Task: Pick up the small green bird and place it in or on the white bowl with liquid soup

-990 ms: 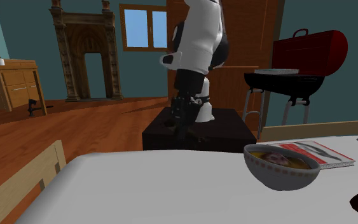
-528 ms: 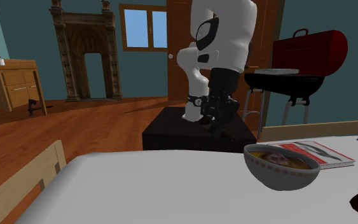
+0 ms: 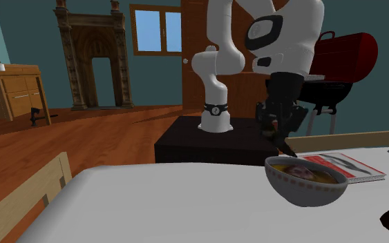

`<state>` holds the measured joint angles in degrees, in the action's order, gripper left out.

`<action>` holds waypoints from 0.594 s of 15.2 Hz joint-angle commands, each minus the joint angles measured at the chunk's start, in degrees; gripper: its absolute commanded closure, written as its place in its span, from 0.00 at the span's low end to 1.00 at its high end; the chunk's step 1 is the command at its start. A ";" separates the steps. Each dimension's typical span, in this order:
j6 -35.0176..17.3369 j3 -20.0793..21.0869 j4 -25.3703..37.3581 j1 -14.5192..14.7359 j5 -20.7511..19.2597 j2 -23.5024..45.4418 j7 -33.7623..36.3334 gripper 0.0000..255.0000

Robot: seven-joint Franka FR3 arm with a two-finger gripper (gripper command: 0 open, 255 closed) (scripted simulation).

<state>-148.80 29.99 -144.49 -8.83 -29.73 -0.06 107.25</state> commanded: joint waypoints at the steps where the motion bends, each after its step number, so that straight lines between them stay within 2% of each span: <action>1: 1.60 1.69 1.43 1.68 -0.76 1.24 3.87 1.00; 6: 6.27 5.09 6.20 6.00 -2.33 4.82 11.70 1.00; 9: 5.03 4.37 6.25 6.33 -5.89 7.30 14.64 1.00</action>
<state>-143.64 34.52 -138.57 -2.72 -34.45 6.31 120.79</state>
